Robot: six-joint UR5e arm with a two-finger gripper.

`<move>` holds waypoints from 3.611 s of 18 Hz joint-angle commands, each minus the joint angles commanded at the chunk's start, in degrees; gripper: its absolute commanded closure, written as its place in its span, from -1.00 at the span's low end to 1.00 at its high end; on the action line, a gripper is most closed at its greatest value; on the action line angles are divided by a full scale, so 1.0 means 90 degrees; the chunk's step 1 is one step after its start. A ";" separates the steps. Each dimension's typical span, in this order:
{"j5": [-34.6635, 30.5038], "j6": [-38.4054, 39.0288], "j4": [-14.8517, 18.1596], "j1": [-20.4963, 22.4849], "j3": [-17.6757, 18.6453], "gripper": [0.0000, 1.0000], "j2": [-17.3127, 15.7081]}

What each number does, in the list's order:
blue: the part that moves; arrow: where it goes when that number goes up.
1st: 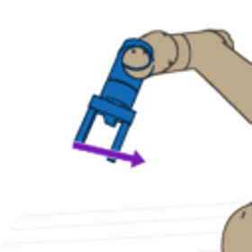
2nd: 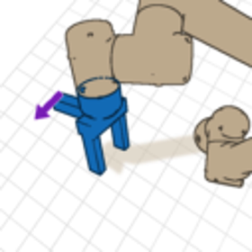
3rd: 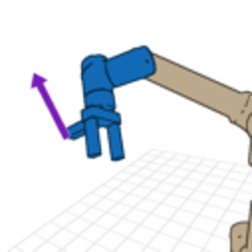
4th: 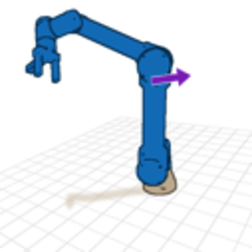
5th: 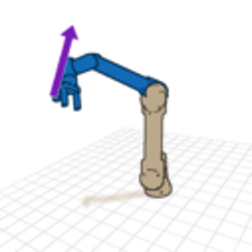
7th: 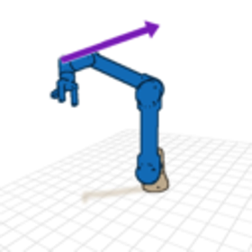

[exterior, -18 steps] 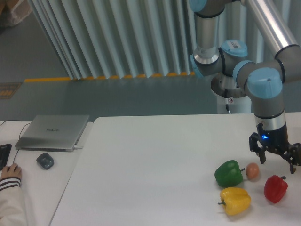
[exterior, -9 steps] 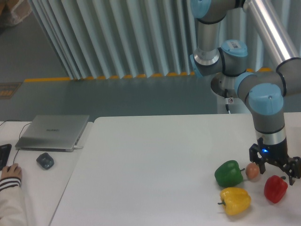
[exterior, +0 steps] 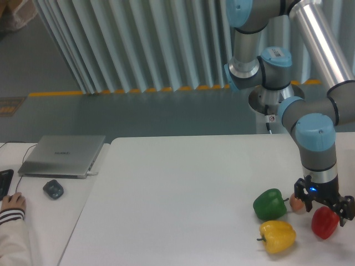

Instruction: Place the red peppers in a basket

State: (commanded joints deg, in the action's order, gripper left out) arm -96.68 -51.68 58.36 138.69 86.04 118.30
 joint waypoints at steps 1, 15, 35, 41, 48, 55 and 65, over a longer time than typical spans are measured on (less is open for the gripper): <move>0.0000 0.0000 0.0000 0.0010 0.0000 -1.00 0.0010; -0.0010 0.0000 0.0029 0.0010 0.0010 -0.60 0.0157; 0.0508 -0.1716 0.1601 0.0390 -0.0391 0.16 -0.0624; 0.0518 -0.4137 0.1943 0.0859 -0.0371 0.16 -0.0907; 0.0459 -0.7005 0.2246 0.1629 -0.0303 0.16 -0.1064; 0.0440 -0.8738 0.2266 0.2236 -0.0244 0.16 -0.1064; 0.0362 -1.1374 0.1944 0.3154 -0.0137 0.16 -0.0996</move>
State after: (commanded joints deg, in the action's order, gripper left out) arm -93.43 -154.05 75.86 167.08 84.81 109.33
